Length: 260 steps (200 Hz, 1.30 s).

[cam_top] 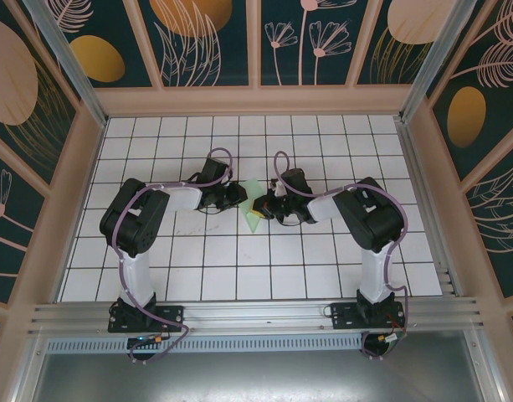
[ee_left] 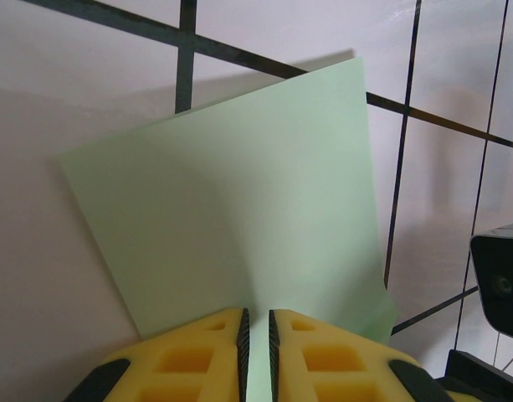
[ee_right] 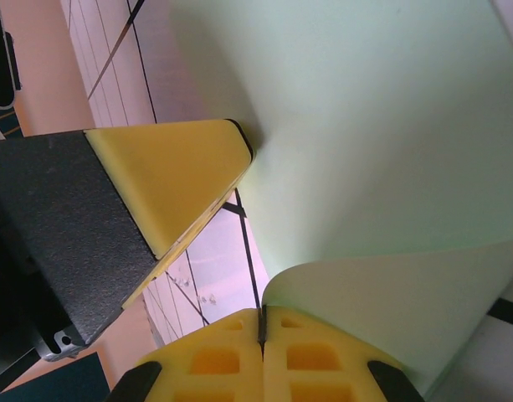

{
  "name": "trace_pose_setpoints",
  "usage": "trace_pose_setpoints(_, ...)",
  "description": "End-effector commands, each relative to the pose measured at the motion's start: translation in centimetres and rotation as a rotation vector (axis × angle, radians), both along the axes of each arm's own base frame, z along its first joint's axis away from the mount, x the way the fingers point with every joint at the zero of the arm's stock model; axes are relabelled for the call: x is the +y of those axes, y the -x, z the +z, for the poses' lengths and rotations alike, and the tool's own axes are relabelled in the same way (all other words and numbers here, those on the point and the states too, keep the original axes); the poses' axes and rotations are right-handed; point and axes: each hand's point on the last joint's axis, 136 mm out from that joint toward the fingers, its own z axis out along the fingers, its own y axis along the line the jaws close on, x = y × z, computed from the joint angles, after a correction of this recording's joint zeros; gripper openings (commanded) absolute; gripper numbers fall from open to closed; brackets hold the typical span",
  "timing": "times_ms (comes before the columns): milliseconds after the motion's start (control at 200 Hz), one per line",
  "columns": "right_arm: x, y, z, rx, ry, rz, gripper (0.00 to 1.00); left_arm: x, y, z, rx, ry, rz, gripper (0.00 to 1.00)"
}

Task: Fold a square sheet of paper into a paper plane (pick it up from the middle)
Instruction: Third fold the triangle at the center of the table.

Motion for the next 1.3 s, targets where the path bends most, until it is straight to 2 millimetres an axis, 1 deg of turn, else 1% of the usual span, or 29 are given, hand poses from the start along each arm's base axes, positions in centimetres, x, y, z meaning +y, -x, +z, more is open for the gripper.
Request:
trace_pose_setpoints(0,0.5,-0.7,0.1,-0.023,-0.005,0.000,0.06,0.0,0.4,-1.1,0.024,-0.023,-0.018,0.19)
trace_pose_setpoints(540,0.6,-0.6,-0.7,-0.012,0.011,0.011,0.06,-0.1,0.6,-1.1,0.028,-0.019,-0.021,0.19)
trace_pose_setpoints(921,0.4,-0.2,-1.7,0.006,0.035,0.019,0.07,0.0,0.5,-1.0,0.024,-0.020,-0.020,0.19)
trace_pose_setpoints(1296,0.7,-0.2,-1.7,-0.007,0.027,0.040,0.07,0.0,0.6,-1.0,0.027,-0.018,-0.020,0.19)
